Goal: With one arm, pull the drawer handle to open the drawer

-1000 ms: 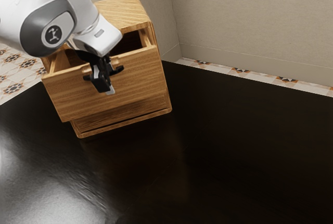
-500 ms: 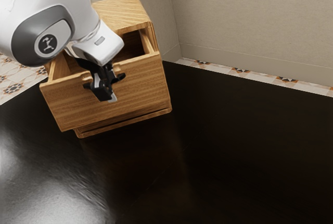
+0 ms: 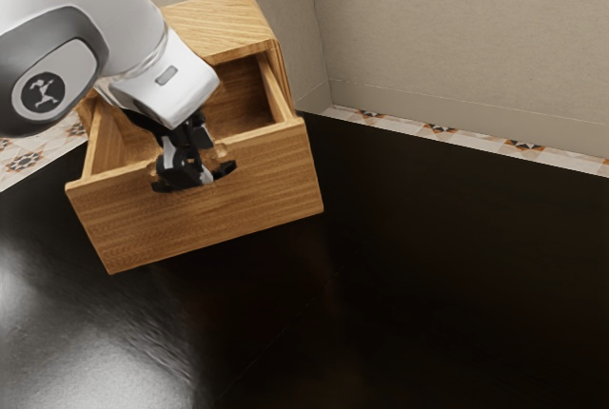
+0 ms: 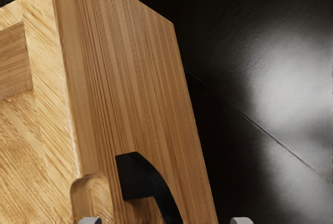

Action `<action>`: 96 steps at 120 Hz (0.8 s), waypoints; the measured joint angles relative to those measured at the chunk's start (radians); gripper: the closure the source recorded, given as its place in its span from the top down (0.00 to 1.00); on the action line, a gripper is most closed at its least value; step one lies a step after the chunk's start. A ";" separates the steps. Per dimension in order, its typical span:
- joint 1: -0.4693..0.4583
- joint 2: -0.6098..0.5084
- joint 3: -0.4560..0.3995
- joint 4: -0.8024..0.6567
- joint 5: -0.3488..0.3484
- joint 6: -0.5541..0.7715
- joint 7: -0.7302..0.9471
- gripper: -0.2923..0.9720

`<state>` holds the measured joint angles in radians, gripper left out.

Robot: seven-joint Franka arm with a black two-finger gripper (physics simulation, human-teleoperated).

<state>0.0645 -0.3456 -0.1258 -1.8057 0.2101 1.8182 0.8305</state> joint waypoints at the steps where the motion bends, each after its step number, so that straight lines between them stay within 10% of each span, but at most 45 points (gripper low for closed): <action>1: 0.001 -0.003 -0.002 0.001 0.001 0.000 0.000 0.49; 43: -0.057 0.210 0.087 0.424 -0.102 -0.122 -0.027 0.69; 96: -0.024 0.194 0.097 0.462 -0.283 -0.423 -0.149 0.76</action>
<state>0.0405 -0.1517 -0.0284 -1.3438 -0.0730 1.3954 0.6819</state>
